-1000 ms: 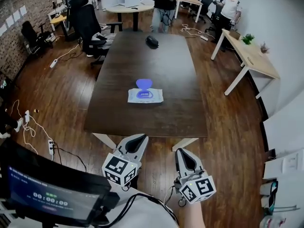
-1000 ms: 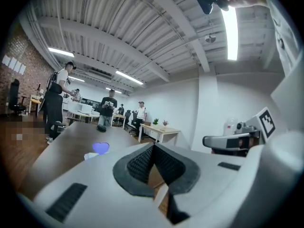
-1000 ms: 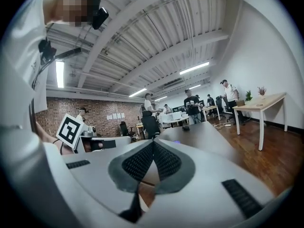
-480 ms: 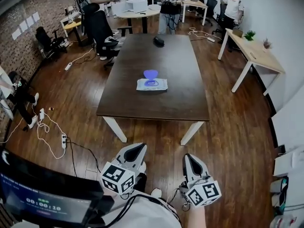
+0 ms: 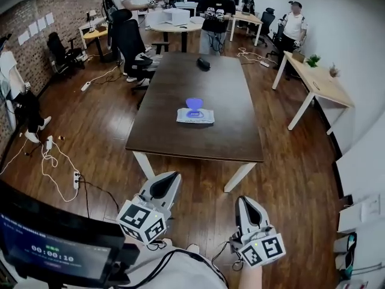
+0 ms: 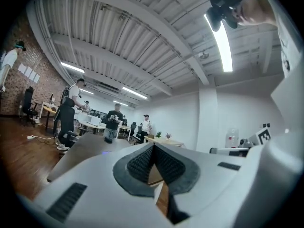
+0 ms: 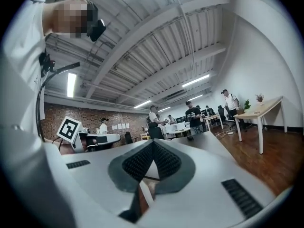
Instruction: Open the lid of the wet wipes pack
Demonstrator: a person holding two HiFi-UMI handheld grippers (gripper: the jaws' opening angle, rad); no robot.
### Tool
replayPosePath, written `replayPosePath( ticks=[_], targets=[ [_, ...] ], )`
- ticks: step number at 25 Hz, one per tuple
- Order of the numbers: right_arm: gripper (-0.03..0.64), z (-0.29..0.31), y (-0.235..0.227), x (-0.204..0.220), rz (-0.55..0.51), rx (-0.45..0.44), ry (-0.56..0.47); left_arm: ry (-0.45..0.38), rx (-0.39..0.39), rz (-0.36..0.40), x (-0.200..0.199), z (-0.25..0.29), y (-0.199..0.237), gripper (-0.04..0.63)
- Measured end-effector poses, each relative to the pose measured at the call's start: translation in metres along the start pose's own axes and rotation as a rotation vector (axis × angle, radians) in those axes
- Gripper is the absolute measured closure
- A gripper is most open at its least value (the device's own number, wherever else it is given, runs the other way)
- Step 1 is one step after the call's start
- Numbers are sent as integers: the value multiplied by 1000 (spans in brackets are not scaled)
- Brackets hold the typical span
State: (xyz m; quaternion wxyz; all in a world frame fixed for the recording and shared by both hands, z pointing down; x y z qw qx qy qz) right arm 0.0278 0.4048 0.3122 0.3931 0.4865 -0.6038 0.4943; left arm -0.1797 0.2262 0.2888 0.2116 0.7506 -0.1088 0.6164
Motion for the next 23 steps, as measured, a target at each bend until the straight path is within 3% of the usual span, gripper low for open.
replayPosePath(
  ticks=[7, 16, 23],
  targets=[
    [607, 8, 19, 4, -25, 9, 30, 31, -23, -6, -3, -20, 17, 594],
    [607, 16, 35, 6, -52, 10, 53, 3, -2, -22, 3, -29, 32, 594],
    [607, 0, 13, 9, -53, 15, 45, 15, 12, -20, 22, -16, 12, 595]
  ],
)
Point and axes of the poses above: the fingertips, and each gripper's own axes: z forward along the fingers, y to its left, x out of its underside, the point moved 9 cm from there along -z, backward along the fingers, and after that the axes turned 9 degrees about -y, right-handed, at the moved point
